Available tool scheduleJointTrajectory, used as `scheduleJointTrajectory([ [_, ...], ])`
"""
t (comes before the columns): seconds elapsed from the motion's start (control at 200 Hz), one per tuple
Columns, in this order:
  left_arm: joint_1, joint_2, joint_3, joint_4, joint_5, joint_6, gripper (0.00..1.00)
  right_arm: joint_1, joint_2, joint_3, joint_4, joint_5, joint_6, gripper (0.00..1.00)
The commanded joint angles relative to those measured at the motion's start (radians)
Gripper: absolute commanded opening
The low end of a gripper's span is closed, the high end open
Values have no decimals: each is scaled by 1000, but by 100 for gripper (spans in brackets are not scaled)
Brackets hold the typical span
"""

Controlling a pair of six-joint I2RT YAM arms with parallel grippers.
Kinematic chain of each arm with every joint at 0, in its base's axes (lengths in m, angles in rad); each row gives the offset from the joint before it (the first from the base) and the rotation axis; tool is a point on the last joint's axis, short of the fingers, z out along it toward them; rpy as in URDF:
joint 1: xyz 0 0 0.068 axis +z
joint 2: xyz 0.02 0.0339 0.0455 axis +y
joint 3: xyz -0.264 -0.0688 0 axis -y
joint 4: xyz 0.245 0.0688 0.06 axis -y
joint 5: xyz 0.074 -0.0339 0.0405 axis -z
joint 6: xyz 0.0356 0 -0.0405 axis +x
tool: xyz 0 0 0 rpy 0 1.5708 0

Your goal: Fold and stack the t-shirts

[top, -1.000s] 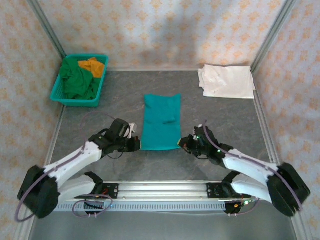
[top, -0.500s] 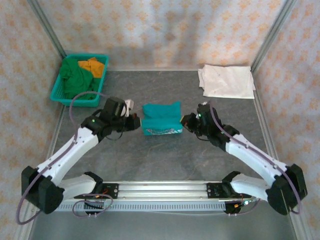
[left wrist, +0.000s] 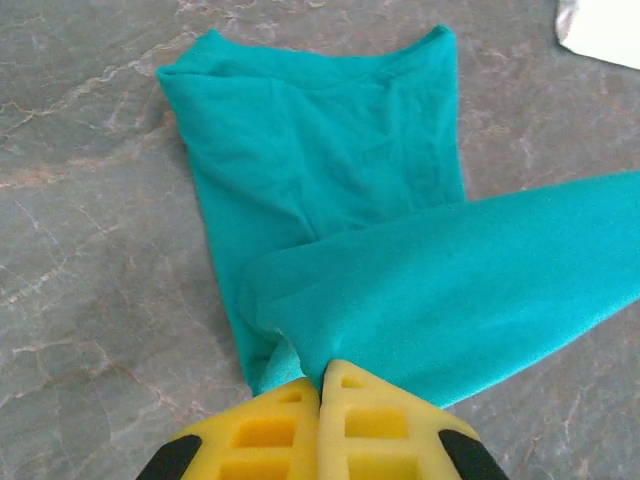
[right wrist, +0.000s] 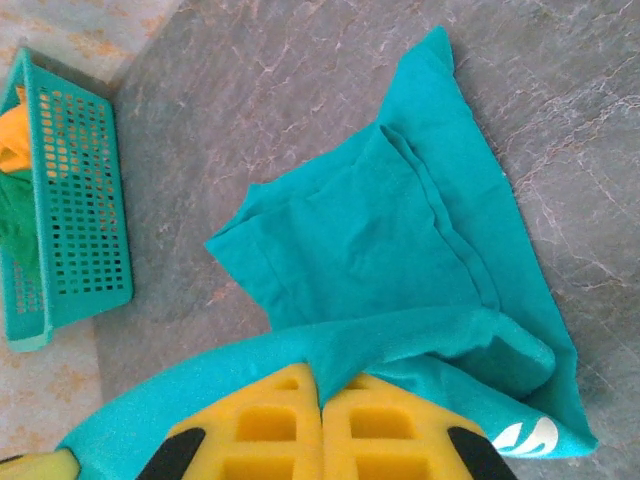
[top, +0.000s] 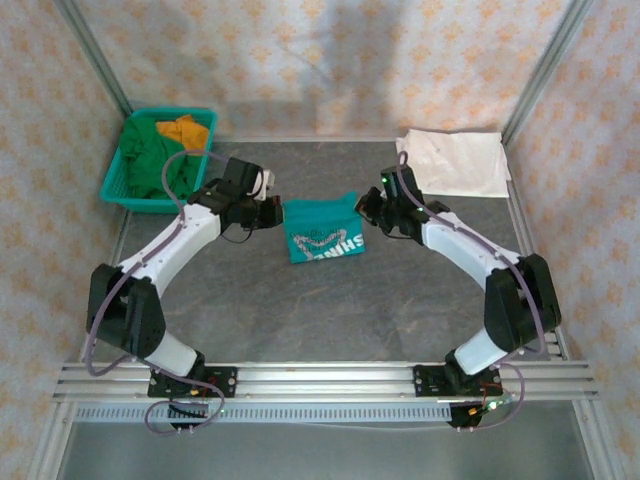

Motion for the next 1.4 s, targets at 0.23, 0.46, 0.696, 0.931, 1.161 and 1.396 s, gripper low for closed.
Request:
scheduleJointTrajectory([
  [0.23, 57, 173, 199, -9, -14, 77, 0, -73, 130, 188, -37, 24, -44, 0],
  [0.46, 101, 410, 445, -53, -62, 136, 2, -113, 363, 424, -26, -44, -42, 15],
  [0.696, 153, 770, 990, -256, -120, 127, 57, -150, 614, 789, -127, -157, -17, 38],
  [0.931, 43, 420, 396, 102, -132, 19, 54, -103, 351, 356, 95, -191, -101, 30],
  [1.161, -13, 500, 263, 335, -50, -24, 41, -71, 472, 323, 194, -297, -116, 15],
  [1.396, -17, 612, 230, 420, 6, -62, 36, -67, 592, 329, 288, -303, -70, 14],
])
